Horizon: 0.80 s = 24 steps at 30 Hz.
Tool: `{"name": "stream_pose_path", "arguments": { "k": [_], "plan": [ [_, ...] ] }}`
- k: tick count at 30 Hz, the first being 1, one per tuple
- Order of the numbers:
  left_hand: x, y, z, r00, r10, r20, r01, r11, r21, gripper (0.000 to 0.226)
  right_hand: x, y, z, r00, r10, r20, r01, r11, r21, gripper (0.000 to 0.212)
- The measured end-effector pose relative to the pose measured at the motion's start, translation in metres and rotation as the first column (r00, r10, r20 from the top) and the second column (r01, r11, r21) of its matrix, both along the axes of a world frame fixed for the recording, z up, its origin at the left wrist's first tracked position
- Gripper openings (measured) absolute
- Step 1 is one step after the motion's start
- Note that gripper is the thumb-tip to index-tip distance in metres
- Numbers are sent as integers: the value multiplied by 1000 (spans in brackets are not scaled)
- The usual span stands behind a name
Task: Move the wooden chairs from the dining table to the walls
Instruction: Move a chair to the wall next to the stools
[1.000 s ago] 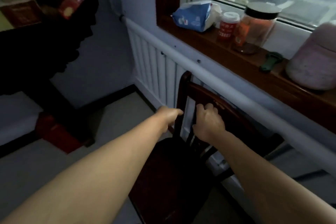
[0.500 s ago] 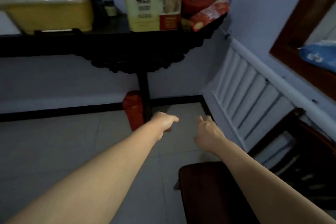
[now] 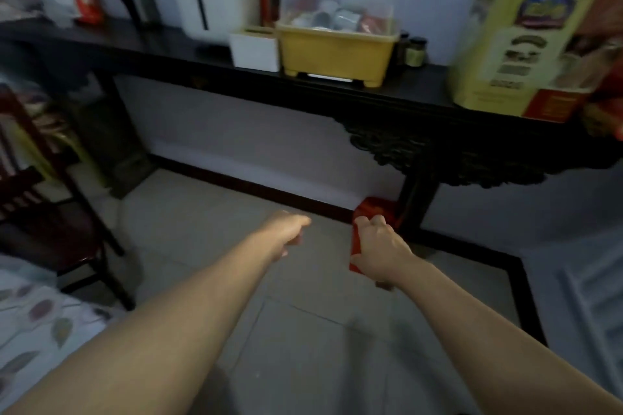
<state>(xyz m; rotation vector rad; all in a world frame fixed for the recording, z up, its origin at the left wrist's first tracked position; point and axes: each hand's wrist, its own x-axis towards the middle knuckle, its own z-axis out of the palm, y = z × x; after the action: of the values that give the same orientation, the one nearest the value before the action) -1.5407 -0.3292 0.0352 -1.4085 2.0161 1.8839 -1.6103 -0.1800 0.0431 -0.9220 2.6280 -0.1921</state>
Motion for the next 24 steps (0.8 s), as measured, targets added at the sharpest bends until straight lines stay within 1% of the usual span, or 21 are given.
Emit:
{"name": "stream_pose_path", "arguments": {
  "k": [3,5,10,12,14,15,17,18,19,20,22,23,24],
  "plan": [
    [20,-50,-1,994,110,-2,-110,994,25,28,-1,-55,1,992,126,1,-126,992,-6,53],
    [30,-76,-2,986,170,1,-169,985,40,33,-4,-87,2,981,192,11,-192,981,-4,56],
    [39,-136,-3,940,342,4,-342,937,75,27,-21,-168,-3,928,373,26,-373,928,13,58],
    [40,-159,-2,909,417,-5,-415,907,76,31,-33,-202,-4,899,438,30,-438,899,9,58],
    [39,-183,-2,865,501,-22,-498,864,79,33,-46,-237,-3,864,503,39,-503,864,-9,54],
    [39,-194,1,840,541,-31,-537,839,82,29,-53,-257,-2,843,536,38,-536,844,-16,52],
    [41,-216,2,788,614,-28,-612,788,71,12,-61,-287,1,802,596,39,-595,803,-24,49],
    [41,-226,1,758,651,-37,-649,759,55,6,-66,-300,3,785,618,44,-617,786,-26,49],
    [42,-240,-2,711,702,-44,-701,712,43,6,-73,-328,1,746,664,46,-665,747,-12,49],
    [45,-246,-4,689,724,-48,-722,690,41,4,-74,-340,0,731,681,45,-682,731,-2,50],
    [51,-252,-7,671,740,-36,-737,672,71,7,-72,-353,1,724,688,42,-689,724,18,55],
    [55,-263,-7,635,772,-35,-767,635,88,4,-69,-375,-3,688,724,49,-725,688,28,57],
    [59,-271,-8,606,794,-42,-788,607,106,9,-67,-390,-4,666,743,66,-745,666,31,59]
  ]
}}
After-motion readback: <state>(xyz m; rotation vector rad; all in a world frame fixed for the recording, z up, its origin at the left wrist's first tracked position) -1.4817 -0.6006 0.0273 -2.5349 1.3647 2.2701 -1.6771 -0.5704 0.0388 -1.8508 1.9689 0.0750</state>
